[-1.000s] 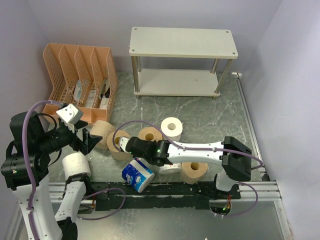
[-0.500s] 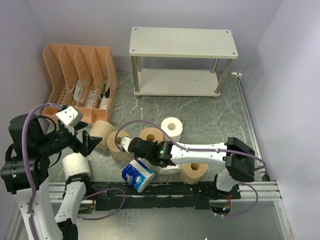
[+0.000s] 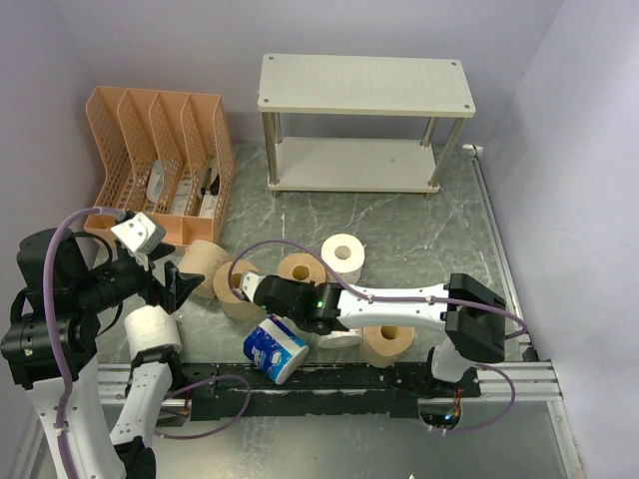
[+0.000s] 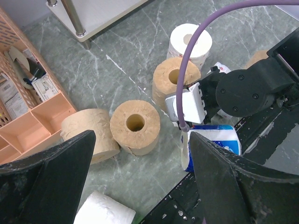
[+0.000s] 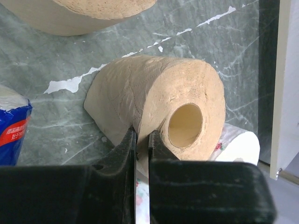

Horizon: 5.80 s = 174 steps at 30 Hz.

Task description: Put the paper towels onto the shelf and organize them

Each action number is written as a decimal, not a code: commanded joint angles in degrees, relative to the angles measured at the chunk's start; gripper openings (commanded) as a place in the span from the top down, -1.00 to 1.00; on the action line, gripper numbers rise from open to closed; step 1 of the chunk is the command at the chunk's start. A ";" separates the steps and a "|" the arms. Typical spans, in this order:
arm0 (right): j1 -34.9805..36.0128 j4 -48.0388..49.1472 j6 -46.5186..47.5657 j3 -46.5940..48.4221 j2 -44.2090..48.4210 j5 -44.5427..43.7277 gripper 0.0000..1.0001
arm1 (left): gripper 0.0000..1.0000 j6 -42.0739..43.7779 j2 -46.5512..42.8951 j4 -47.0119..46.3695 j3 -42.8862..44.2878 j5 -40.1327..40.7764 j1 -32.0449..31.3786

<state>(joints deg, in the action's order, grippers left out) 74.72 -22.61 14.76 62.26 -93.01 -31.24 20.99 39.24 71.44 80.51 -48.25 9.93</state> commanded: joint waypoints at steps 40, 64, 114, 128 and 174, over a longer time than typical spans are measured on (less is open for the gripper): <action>-39.58 21.71 38.18 9.96 6.25 8.63 1.00 | -0.84 0.01 -1.66 -0.55 0.26 -0.80 0.51; -54.74 55.92 40.64 4.06 -7.88 2.44 1.00 | -0.89 -1.12 -1.76 -1.30 -0.13 0.87 1.24; -26.54 21.96 8.42 5.37 6.85 -18.07 -1.00 | -0.98 -2.38 -3.54 -2.29 -0.79 3.01 3.18; -20.32 -18.59 -9.35 4.97 24.57 13.18 -1.00 | -0.95 -2.13 -2.82 -2.10 -0.59 3.03 3.22; -17.81 -10.13 -8.86 6.25 -3.81 -3.95 -0.18 | -0.90 -2.81 -5.32 -2.60 -0.97 3.60 3.23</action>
<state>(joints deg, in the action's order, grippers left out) 57.56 -34.48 5.28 69.41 -96.14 -36.32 18.00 34.44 70.02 79.75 -43.38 12.56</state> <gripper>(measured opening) 0.606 0.953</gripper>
